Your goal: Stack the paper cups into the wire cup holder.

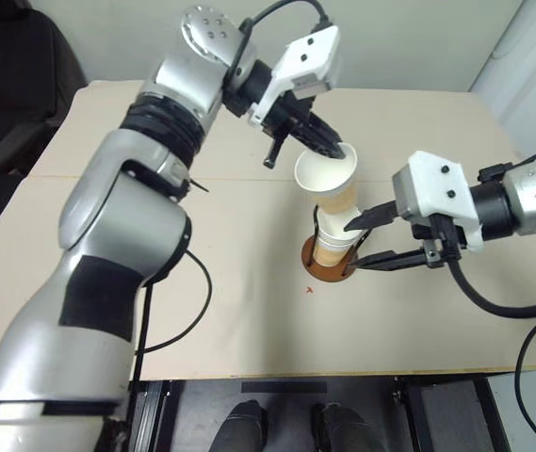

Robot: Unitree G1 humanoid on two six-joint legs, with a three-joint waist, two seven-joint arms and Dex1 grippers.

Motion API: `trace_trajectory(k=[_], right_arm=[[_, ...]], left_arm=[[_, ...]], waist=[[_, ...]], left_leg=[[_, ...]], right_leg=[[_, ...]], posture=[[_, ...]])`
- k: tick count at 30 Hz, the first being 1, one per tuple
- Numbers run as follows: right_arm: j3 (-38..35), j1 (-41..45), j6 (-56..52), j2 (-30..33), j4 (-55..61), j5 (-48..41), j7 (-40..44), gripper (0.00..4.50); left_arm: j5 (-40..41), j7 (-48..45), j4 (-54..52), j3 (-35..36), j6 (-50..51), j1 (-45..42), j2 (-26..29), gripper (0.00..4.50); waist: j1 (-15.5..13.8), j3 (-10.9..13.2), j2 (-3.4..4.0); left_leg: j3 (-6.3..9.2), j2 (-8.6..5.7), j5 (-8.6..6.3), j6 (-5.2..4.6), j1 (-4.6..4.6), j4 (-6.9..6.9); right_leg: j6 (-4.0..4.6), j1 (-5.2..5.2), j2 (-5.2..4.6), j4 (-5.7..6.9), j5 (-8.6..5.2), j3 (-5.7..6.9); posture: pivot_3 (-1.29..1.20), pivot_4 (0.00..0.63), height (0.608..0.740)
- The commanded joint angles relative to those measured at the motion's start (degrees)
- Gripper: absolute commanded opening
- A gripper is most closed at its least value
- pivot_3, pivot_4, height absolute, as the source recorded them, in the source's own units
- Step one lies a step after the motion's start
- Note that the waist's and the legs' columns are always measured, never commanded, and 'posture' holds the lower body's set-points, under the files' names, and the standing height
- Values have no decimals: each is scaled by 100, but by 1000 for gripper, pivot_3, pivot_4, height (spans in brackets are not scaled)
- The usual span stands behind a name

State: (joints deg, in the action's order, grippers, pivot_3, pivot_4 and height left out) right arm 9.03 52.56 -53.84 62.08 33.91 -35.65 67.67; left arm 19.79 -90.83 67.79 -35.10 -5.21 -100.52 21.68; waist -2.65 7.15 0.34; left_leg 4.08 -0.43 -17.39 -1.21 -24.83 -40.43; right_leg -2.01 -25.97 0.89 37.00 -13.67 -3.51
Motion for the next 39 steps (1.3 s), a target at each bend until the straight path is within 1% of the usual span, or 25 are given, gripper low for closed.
trace_trajectory(k=[1, 6, 9, 11, 13, 16, 21, 27, 33, 39], right_arm=[[-126, 28, -23, 14, 139, 0, -107, 2300], [-196, -24, -65, 49, 195, -51, -164, 2300], [-250, -116, -35, 146, 197, -26, -155, 2300], [-293, -217, -1, 249, 203, 9, -132, 2300], [-339, -302, 32, 332, 217, 15, -134, 2300], [-371, -368, 46, 371, 240, 17, -181, 2300], [-446, -477, 24, 382, 316, -18, -260, 2300], [-441, -500, -3, 363, 344, -17, -345, 2300], [-388, -483, -37, 324, 363, -22, -450, 2300], [-431, -497, -91, 337, 415, -69, -502, 2300]], left_arm=[[-224, -167, 155, 306, -166, -243, -159, 15], [-510, -167, 355, 539, -246, -315, -305, 15], [-134, -167, -200, 253, -230, -53, 178, 15], [174, -167, -612, -70, -172, 123, 477, 15], [393, -167, -846, -333, -126, 204, 626, 15], [659, -167, -983, -568, -58, 213, 695, 15], [955, -167, -1122, -800, -5, 172, 695, 15], [1099, -167, -1114, -869, 6, 88, 636, 15], [1057, -167, -1022, -881, -63, 127, 552, 15], [891, -167, -752, -736, -180, 96, 338, 15]], waist=[[-10, 0, -1], [-20, 0, -1], [-11, 0, 0], [-5, 0, 3], [-5, -2, 2], [-75, -2, 0], [-91, -2, 0], [-63, -1, 0], [-53, -1, 0], [-59, -1, 0]], left_leg=[[7, 4, 0, 0, -5, -3], [1, 3, 0, 0, -9, -15], [2, 4, 0, -1, -10, -20], [-3, 5, 0, -1, -8, -20], [-3, 7, 0, -1, -7, -25], [8, 3, 0, -1, -9, -47], [9, -3, -4, -8, -11, -63], [2, -2, -4, -9, -8, -75], [-1, -3, -4, -10, -6, -98], [2, -3, -4, -11, -6, -114]], right_leg=[[0, -2, -5, 1, 0, -3], [-2, -7, -1, 7, 1, -5], [-2, -9, -1, 11, 1, -5], [-2, -12, 4, 16, 1, -7], [-2, -12, 5, 17, 1, -6], [-2, -6, 3, 18, 1, 6], [-10, 4, -7, 16, 6, 3], [-14, 4, -1, 57, 8, 3], [-14, 2, 1, 89, 8, 2], [-16, 5, -3, 95, 9, 3]], posture=[[0, 150, 740], [0, 150, 740], [0, 150, 740], [0, 150, 740], [0, 150, 740], [0, 150, 740], [0, 150, 740], [0, 150, 740], [0, 150, 740], [0, 150, 740]])
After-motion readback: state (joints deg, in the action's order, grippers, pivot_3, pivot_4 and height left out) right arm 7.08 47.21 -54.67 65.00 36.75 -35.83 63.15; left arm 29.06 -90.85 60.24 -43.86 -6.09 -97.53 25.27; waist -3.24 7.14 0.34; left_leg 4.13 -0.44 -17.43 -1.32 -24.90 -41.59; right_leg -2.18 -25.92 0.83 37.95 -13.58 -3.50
